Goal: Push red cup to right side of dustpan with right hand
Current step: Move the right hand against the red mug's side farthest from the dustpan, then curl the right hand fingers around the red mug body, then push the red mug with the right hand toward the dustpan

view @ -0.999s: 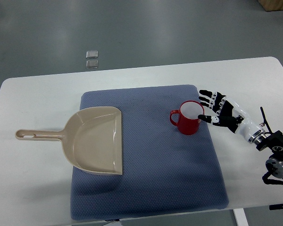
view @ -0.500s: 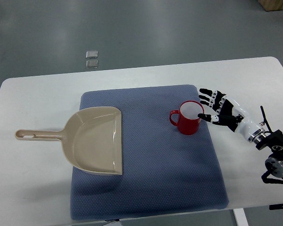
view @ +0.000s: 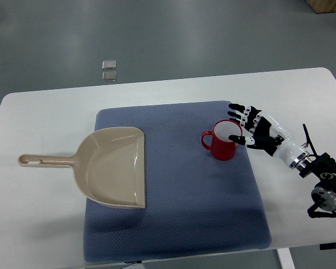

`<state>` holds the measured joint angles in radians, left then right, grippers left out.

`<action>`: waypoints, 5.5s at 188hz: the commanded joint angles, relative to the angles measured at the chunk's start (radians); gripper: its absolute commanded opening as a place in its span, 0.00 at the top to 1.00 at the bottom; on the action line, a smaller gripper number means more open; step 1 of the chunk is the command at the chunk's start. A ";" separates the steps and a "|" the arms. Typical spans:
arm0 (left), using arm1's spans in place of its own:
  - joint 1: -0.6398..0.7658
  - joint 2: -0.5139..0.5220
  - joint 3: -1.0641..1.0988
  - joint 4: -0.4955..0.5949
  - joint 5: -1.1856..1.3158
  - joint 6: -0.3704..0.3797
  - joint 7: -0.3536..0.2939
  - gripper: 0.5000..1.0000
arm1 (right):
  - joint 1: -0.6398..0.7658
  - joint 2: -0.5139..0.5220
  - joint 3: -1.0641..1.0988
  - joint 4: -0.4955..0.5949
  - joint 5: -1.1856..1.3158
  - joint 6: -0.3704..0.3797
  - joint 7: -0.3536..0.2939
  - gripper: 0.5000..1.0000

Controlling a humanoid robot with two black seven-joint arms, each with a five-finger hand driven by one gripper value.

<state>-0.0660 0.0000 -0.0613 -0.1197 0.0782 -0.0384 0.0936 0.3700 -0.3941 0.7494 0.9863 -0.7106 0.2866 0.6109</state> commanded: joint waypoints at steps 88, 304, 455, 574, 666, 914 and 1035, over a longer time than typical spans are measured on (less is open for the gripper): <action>0.000 0.000 0.000 0.000 0.000 0.000 0.000 0.00 | -0.006 0.014 -0.007 -0.005 -0.032 -0.072 0.000 0.15; 0.000 0.000 0.000 0.000 0.000 0.000 0.000 0.00 | -0.002 0.089 -0.022 -0.069 -0.101 -0.167 0.000 0.15; 0.000 0.000 0.000 0.000 0.000 0.000 0.000 0.00 | 0.007 0.149 -0.032 -0.107 -0.107 -0.176 0.000 0.15; 0.000 0.000 0.000 0.000 0.000 0.000 0.000 0.00 | 0.041 0.210 -0.028 -0.140 -0.087 -0.184 0.000 0.15; 0.000 0.000 0.000 0.000 0.000 0.000 0.000 0.00 | 0.036 0.228 -0.033 -0.161 -0.093 -0.184 0.000 0.15; 0.000 0.000 0.000 0.000 0.000 0.000 0.000 0.00 | 0.046 0.296 -0.065 -0.150 -0.104 -0.182 0.000 0.15; 0.000 0.000 0.000 0.000 0.000 0.000 0.000 0.00 | 0.049 0.328 -0.116 -0.143 -0.107 -0.201 0.000 0.15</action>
<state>-0.0660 0.0000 -0.0614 -0.1196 0.0782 -0.0383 0.0936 0.4187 -0.0690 0.6414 0.8400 -0.8177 0.0913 0.6109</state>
